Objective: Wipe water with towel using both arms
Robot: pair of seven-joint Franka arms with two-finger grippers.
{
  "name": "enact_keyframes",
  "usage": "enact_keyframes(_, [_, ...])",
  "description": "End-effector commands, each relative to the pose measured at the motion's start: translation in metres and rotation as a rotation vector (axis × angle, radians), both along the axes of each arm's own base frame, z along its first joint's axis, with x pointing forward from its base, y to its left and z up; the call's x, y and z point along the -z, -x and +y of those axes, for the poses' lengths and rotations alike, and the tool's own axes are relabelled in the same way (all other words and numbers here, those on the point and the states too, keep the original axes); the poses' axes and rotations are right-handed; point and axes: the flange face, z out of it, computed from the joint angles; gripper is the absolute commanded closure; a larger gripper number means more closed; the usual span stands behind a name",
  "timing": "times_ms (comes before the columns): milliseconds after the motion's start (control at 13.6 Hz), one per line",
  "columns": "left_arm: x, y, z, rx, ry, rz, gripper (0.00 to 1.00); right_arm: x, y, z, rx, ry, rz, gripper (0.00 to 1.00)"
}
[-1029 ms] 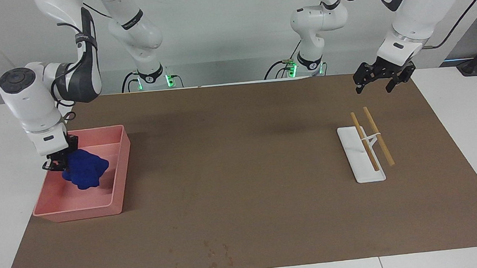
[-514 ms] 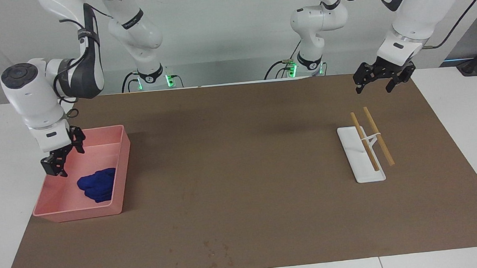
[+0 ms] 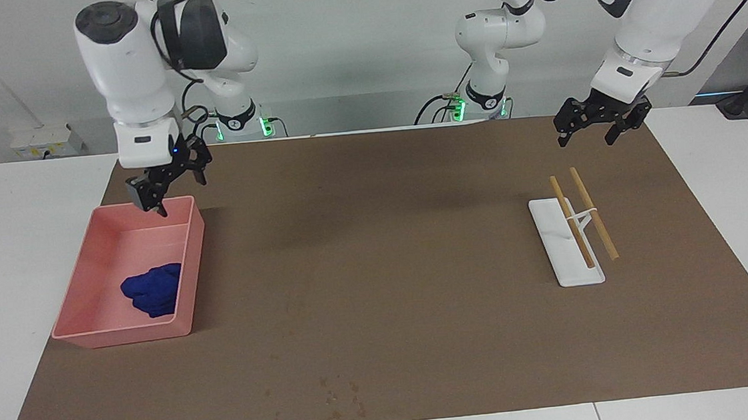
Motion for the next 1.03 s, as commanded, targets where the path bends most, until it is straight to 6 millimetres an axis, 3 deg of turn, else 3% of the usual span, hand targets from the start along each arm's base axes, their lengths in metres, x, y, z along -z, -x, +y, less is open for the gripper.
enact_keyframes(0, [-0.006, 0.003, 0.002, 0.001, -0.016, 0.003, 0.00, -0.006, 0.004, 0.008, 0.176, -0.122, 0.074, 0.00])
enact_keyframes(147, [-0.006, 0.003, 0.002, 0.001, -0.016, 0.003, 0.00, -0.014, 0.009, 0.017, 0.266, -0.139, 0.075, 0.00])
enact_keyframes(367, [-0.006, 0.003, 0.002, 0.001, -0.016, 0.003, 0.00, -0.024, 0.016, 0.042, 0.259, -0.126, 0.067, 0.00])
enact_keyframes(955, [-0.006, 0.003, 0.003, 0.000, -0.016, 0.003, 0.00, -0.025, -0.005, 0.005, 0.450, -0.161, 0.023, 0.00])
